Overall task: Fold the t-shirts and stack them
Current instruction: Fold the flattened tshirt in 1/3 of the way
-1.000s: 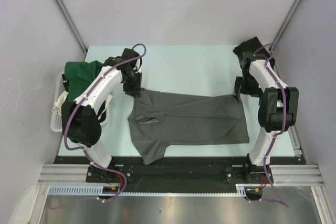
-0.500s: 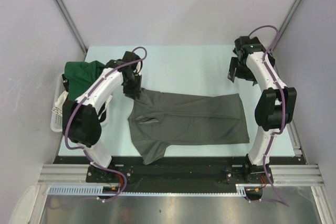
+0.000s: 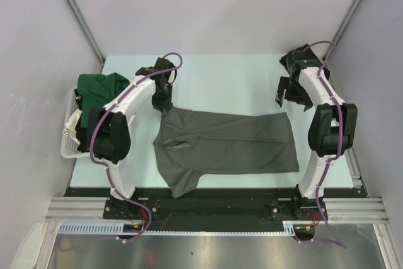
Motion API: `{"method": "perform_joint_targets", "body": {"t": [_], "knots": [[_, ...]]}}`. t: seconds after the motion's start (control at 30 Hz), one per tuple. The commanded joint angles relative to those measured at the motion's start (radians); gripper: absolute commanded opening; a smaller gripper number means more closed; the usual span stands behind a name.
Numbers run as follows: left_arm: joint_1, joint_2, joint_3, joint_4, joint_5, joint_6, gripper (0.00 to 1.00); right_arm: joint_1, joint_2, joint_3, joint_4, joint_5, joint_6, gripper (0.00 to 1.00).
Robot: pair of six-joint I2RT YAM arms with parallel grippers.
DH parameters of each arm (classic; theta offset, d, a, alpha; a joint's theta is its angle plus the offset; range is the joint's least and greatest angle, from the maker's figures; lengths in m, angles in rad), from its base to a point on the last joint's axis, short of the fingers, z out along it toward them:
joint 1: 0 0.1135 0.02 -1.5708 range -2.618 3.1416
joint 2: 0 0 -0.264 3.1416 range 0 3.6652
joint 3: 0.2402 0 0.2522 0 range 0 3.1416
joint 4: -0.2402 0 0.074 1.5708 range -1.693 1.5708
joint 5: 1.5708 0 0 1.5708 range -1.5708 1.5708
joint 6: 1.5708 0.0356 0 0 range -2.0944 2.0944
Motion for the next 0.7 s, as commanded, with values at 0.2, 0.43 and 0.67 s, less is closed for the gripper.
{"method": "perform_joint_targets", "body": {"t": [0.2,0.43,0.67], "knots": [[0.013,0.193,0.302,-0.014,-0.122,0.034,0.31,-0.018,0.037,0.038,0.027,-0.005,-0.037,1.00],[0.033,0.265,0.365,-0.091,-0.142,0.015,0.33,-0.037,0.039,0.036,0.027,-0.021,-0.049,0.99],[0.037,0.254,0.299,-0.095,-0.107,0.001,0.32,-0.040,0.066,0.047,0.033,-0.050,-0.046,1.00]]}}
